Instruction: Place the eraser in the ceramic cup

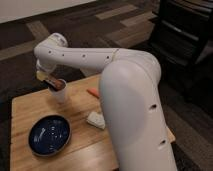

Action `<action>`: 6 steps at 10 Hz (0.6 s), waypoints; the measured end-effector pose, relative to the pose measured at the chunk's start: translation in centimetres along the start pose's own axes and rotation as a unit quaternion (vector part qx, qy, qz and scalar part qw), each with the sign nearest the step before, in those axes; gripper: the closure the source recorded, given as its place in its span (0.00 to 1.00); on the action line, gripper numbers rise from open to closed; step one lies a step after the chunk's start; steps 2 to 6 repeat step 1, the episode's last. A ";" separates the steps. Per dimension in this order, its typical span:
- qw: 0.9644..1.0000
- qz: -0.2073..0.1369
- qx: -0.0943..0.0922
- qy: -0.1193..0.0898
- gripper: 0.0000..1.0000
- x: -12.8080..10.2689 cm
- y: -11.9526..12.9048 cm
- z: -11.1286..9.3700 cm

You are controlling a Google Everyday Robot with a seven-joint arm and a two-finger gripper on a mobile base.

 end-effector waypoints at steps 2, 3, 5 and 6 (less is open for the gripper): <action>1.000 0.000 0.000 0.000 0.20 0.0 0.0 0.0; 1.000 0.000 0.000 0.000 0.20 0.0 0.0 0.0; 1.000 0.000 0.000 0.000 0.20 0.0 0.0 0.0; 1.000 0.000 0.000 0.000 0.20 0.0 0.0 0.0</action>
